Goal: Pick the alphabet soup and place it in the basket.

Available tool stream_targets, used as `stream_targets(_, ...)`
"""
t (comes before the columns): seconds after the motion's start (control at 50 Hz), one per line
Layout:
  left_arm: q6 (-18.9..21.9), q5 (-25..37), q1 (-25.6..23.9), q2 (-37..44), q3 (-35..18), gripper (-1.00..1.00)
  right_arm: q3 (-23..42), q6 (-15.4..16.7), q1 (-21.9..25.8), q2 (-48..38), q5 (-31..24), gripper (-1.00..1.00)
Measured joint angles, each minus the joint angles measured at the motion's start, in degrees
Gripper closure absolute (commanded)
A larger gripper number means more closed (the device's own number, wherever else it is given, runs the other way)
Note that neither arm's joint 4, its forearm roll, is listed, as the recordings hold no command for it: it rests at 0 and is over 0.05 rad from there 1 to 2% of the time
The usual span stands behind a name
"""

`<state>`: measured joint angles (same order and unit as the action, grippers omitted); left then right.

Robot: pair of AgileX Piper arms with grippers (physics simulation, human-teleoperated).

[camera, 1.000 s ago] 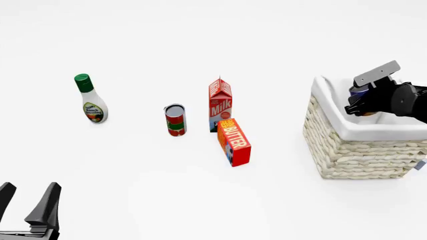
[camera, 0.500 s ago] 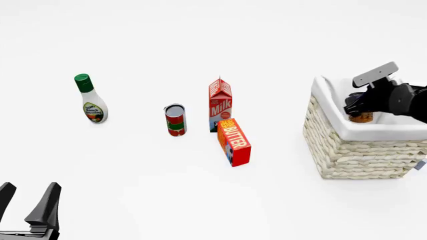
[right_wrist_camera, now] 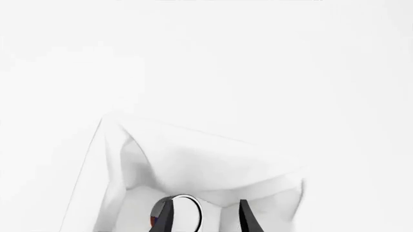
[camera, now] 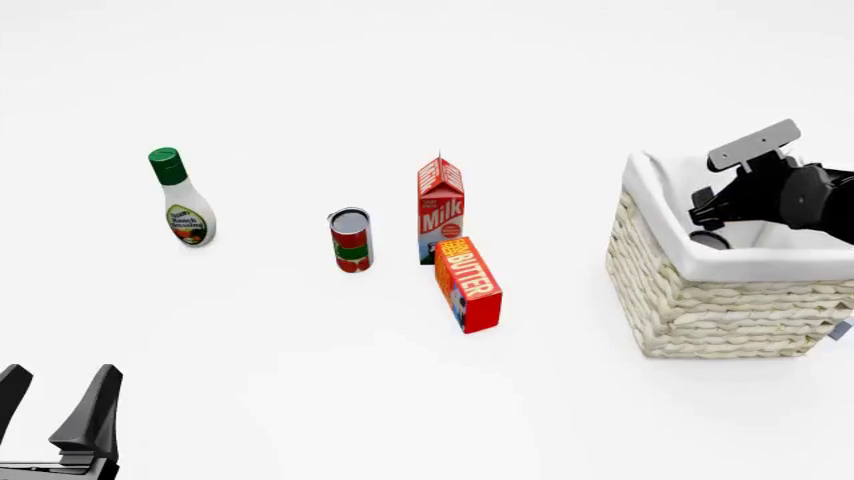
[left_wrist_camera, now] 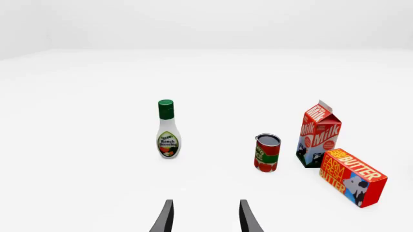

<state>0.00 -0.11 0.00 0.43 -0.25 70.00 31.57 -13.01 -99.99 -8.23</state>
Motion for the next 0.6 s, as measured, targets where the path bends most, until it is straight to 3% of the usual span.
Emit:
stream_targets(0.32, 0.0, 0.0, 0.0, 0.0, 0.0, -1.0, -1.12, -0.69, 0.48, 3.46, -0.76, -1.0)
stream_targets(0.6, 0.0, 0.0, 0.0, 0.0, 0.0, -1.0, -2.94, -1.71, 0.91, 11.74, -3.14, -1.0)
